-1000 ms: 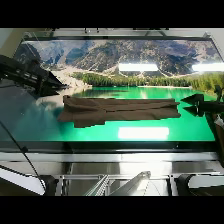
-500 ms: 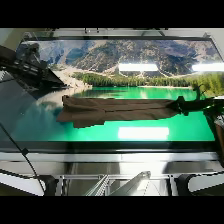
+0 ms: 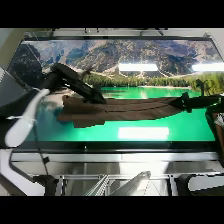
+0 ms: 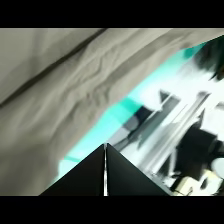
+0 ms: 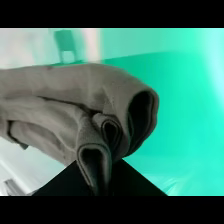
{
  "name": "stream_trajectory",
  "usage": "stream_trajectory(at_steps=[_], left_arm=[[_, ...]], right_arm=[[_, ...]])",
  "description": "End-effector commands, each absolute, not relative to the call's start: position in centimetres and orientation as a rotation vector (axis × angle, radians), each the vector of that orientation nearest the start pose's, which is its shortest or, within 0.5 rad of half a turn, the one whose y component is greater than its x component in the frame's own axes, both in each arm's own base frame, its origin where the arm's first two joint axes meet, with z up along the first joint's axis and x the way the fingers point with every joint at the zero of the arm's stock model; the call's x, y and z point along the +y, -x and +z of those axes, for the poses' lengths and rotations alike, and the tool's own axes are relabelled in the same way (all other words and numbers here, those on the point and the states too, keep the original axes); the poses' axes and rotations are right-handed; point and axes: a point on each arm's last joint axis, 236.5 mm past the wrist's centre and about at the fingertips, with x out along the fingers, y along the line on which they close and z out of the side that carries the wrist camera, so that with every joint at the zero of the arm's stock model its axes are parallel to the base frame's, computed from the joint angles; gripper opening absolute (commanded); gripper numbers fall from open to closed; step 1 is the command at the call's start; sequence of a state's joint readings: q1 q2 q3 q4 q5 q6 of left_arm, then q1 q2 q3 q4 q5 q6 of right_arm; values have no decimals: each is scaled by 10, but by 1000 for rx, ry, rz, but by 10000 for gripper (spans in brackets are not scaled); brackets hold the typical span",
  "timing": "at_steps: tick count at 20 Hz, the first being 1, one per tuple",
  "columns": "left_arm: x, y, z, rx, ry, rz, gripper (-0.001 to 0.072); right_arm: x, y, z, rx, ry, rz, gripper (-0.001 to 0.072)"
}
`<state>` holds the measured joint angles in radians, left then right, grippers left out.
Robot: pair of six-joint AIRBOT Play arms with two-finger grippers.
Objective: Fold the shirts.
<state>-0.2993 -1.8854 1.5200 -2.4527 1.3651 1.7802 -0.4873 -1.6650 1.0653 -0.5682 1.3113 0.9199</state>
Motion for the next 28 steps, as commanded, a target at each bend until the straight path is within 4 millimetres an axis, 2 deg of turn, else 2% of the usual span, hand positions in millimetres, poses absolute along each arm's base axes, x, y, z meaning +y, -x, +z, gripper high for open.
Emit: stream_trajectory(at_steps=[1,3,5,7,9,10,12,13,14,16,17,18,19,21,23,25,27,28], left_arm=[[-370,-334,-103,1719,384,-912,13],[-399,-333,-112,1717,359,-931,14],[-419,-336,-116,1716,357,-936,14],[-431,-344,-114,1699,366,-938,14],[-442,-350,-104,1664,361,-965,14],[-447,-353,-92,1640,365,-991,16],[-452,-355,-43,1562,337,-1126,16],[-441,-354,-15,1531,285,-1189,15],[-418,-355,3,1527,226,-1199,15],[-345,-369,17,1552,117,-1062,15],[-304,-376,21,1566,94,-969,15],[-270,-379,26,1570,110,-898,15],[-239,-378,32,1570,154,-844,15],[-189,-367,41,1559,250,-752,15],[-150,-345,42,1527,315,-683,16],[-115,-326,38,1474,366,-617,16],[-85,-308,32,1466,448,-540,16],[-72,-298,30,1464,488,-504,16]], right_arm=[[1,-386,-37,1207,-938,573,18],[0,-382,-29,1210,-939,607,18],[-2,-380,-18,1209,-936,642,18],[-6,-378,-6,1203,-931,675,18],[-15,-378,12,1193,-945,692,18],[-19,-381,22,1175,-958,695,18],[-18,-391,51,1100,-981,716,18],[-12,-396,72,1047,-986,742,18],[-1,-399,91,1006,-982,778,18],[40,-399,124,980,-947,858,18],[71,-396,137,988,-914,903,18],[105,-396,146,993,-873,938,18],[148,-395,152,991,-821,976,18],[235,-392,151,988,-745,1022,18],[320,-383,134,981,-694,1035,17],[391,-371,104,989,-688,1012,17],[439,-365,63,988,-659,968,19],[458,-359,44,998,-646,971,150]])
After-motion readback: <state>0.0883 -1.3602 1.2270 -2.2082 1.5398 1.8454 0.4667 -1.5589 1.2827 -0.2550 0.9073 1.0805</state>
